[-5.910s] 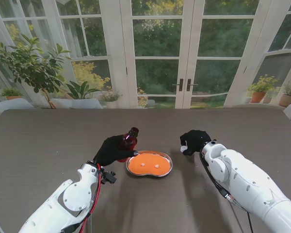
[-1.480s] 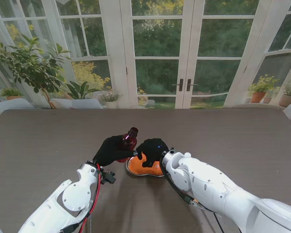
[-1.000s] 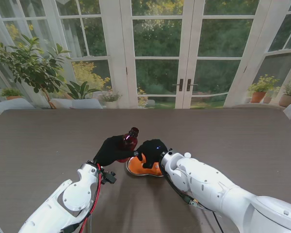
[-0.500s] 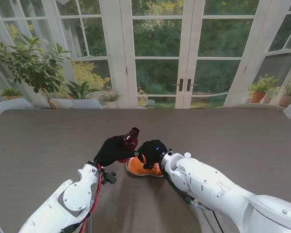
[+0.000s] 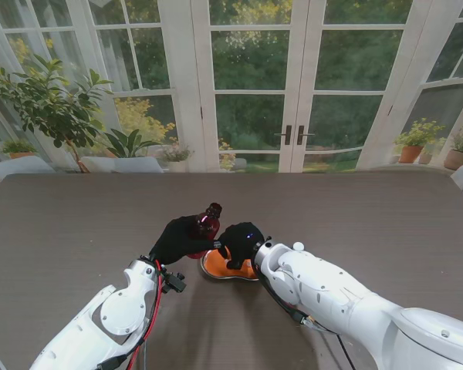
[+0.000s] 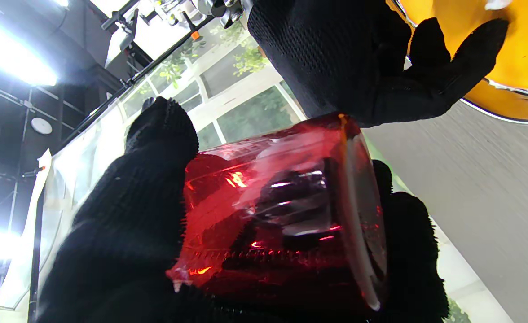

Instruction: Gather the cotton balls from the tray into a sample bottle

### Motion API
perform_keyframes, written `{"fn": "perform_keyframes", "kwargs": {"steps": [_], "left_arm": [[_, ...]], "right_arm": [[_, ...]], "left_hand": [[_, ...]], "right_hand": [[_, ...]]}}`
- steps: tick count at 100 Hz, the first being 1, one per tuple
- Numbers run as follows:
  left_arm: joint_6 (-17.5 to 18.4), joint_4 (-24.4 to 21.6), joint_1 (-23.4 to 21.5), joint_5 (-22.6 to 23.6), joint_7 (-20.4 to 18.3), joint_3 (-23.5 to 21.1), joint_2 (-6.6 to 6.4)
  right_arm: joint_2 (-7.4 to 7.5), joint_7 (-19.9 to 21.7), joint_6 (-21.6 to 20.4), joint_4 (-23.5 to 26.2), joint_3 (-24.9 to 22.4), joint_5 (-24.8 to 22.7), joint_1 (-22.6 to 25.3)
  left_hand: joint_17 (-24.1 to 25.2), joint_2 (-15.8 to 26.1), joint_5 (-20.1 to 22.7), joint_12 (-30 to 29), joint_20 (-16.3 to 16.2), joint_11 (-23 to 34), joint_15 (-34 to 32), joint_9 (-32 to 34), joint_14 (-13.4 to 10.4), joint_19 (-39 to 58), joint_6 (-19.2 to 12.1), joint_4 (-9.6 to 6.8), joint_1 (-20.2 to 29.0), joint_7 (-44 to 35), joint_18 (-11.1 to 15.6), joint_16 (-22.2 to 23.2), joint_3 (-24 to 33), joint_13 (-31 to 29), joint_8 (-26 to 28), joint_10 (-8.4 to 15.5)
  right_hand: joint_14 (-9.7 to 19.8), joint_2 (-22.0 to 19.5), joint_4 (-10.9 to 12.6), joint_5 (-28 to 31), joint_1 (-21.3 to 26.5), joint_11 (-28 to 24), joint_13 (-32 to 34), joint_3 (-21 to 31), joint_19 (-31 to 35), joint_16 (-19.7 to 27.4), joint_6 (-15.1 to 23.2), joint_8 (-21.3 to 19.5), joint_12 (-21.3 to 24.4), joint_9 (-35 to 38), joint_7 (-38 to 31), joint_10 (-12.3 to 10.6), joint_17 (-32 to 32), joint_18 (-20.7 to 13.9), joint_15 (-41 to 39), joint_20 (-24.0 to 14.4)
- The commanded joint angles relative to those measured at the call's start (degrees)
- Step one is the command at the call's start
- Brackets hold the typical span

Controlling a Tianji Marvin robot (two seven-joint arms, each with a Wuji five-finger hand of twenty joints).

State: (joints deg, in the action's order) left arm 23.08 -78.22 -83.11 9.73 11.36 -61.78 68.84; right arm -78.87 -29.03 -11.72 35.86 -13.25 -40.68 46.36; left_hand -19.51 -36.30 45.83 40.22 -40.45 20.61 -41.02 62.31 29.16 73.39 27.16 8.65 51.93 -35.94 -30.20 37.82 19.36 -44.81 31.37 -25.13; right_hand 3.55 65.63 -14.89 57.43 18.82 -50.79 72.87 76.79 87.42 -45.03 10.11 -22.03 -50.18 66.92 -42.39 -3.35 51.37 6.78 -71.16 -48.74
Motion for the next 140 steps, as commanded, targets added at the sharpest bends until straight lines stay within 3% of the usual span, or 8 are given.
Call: {"fn": "perform_keyframes", "kwargs": {"steps": [1, 13, 19, 30, 40, 53, 85, 140], "left_arm": [[-0.15, -0.35, -0.22, -0.22, -1.1, -0.1, 0.15], [-0.24, -0.43, -0.29, -0.27, -1.12, -0.13, 0.14], [-0.31, -0.49, -0.32, -0.36, -1.18, -0.14, 0.14], [-0.43, -0.55, -0.37, -0.41, -1.24, -0.17, 0.13], [-0.53, -0.61, -0.39, -0.53, -1.28, -0.2, 0.13], [-0.61, -0.61, -0.37, -0.7, -1.35, -0.15, 0.15], [-0.73, -0.55, -0.3, -1.02, -1.59, -0.04, 0.14], [-1.08, -0.19, 0.1, -1.29, -2.02, 0.45, 0.14]], "right_arm": [[-0.77, 0.59, -0.45, -0.97, 0.46, 0.09, -0.05], [-1.23, 0.61, -0.88, -1.87, 0.91, 0.45, -0.2], [-1.35, 0.71, -1.03, -2.04, 1.0, 0.59, -0.21], [-1.53, 0.87, -1.39, -2.41, 1.29, 0.72, -0.32], [-1.72, 0.95, -1.69, -2.74, 1.39, 0.92, -0.36], [-2.23, 0.39, -2.36, -3.69, 1.64, 1.19, -0.47], [-2.47, 0.25, -3.05, -4.05, 1.46, 1.56, -0.6], [2.11, 7.03, -1.12, 5.96, -5.92, 3.32, 2.18]], "left_hand": [[2.06, 16.55, 9.68, 0.43, -0.15, 0.26, -0.56, 3.83, 2.92, -1.07, -8.99, -1.07, 8.22, -4.75, 1.2, -0.04, 9.11, -1.49, 0.83, 3.05], [2.02, 16.53, 9.76, 0.42, -0.16, 0.27, -0.52, 3.92, 2.95, -1.06, -8.93, -1.05, 8.09, -4.75, 1.15, -0.05, 9.2, -1.57, 0.84, 3.1], [2.01, 16.56, 9.76, 0.41, -0.16, 0.23, -0.48, 3.89, 3.05, -1.07, -8.89, -1.04, 8.08, -4.7, 1.12, -0.06, 9.26, -1.52, 0.83, 3.0], [2.01, 16.55, 9.84, 0.41, -0.16, 0.25, -0.47, 3.96, 2.98, -1.07, -8.97, -1.01, 7.96, -4.65, 1.11, -0.05, 9.33, -1.5, 0.81, 3.06], [2.07, 16.57, 9.89, 0.4, -0.15, 0.22, -0.47, 3.94, 3.04, -1.12, -8.87, -0.99, 7.86, -4.55, 1.08, -0.04, 9.39, -1.5, 0.76, 3.01], [2.1, 16.68, 10.02, 0.37, -0.14, 0.16, -0.44, 3.9, 3.12, -1.16, -8.81, -0.96, 7.66, -4.38, 1.08, -0.04, 9.45, -1.47, 0.66, 2.93], [2.19, 16.76, 10.09, 0.36, -0.12, 0.1, -0.43, 3.92, 3.16, -1.25, -8.72, -0.91, 7.51, -4.05, 1.05, -0.02, 9.6, -1.4, 0.6, 2.86], [2.15, 16.85, 10.26, 0.36, -0.13, 0.05, -0.39, 3.96, 3.22, -1.25, -8.62, -0.9, 7.43, -3.86, 0.95, -0.02, 9.68, -1.42, 0.71, 2.82]], "right_hand": [[1.38, 0.42, -1.16, 1.06, 0.53, -0.75, 2.81, 1.93, 3.64, -1.43, -0.6, 1.18, -1.07, 2.18, 1.4, -1.34, 1.46, 1.36, -2.08, -0.21], [1.45, 0.41, -3.62, 1.06, 1.38, -0.37, 2.81, 1.82, 3.86, -1.45, -0.18, 6.29, -1.67, 2.58, -1.43, -1.37, 1.68, 1.38, -2.45, -0.17], [1.5, 0.74, -7.87, 1.01, 3.08, -0.36, 2.8, 1.31, 3.94, -1.6, 0.64, 10.21, -1.96, 3.07, -5.85, -1.59, 1.83, 1.41, -2.76, -0.18], [1.49, 1.29, -9.03, 1.46, 3.8, -0.36, 2.83, 1.1, 4.05, -1.71, 1.04, 11.2, -2.03, 3.51, -7.66, -1.67, 2.0, 1.4, -3.03, -0.2], [1.5, 1.23, -10.86, 1.19, 5.78, -0.29, 2.79, 0.59, 4.13, -1.93, 1.96, 15.53, -2.29, 4.32, -14.71, -1.93, 2.15, 1.27, -3.7, -0.16], [1.25, -0.82, -10.37, 3.88, 7.35, -0.3, 2.79, 0.92, 4.33, -2.2, 2.99, 16.68, -2.07, 5.72, -19.33, -2.34, 2.57, 1.28, -4.4, -0.14], [1.02, -6.24, -8.95, 4.48, 7.6, -0.02, 2.77, 0.91, 4.4, -2.24, 2.13, 16.96, -1.99, 5.98, -20.11, -2.3, 2.64, 1.14, -4.63, -0.1], [1.61, -7.14, -8.32, 4.53, 8.6, -0.28, 2.8, 1.21, 4.42, -2.38, 0.3, 15.41, -2.16, 6.05, -20.81, -1.85, 2.71, 0.66, -5.05, -0.06]]}}
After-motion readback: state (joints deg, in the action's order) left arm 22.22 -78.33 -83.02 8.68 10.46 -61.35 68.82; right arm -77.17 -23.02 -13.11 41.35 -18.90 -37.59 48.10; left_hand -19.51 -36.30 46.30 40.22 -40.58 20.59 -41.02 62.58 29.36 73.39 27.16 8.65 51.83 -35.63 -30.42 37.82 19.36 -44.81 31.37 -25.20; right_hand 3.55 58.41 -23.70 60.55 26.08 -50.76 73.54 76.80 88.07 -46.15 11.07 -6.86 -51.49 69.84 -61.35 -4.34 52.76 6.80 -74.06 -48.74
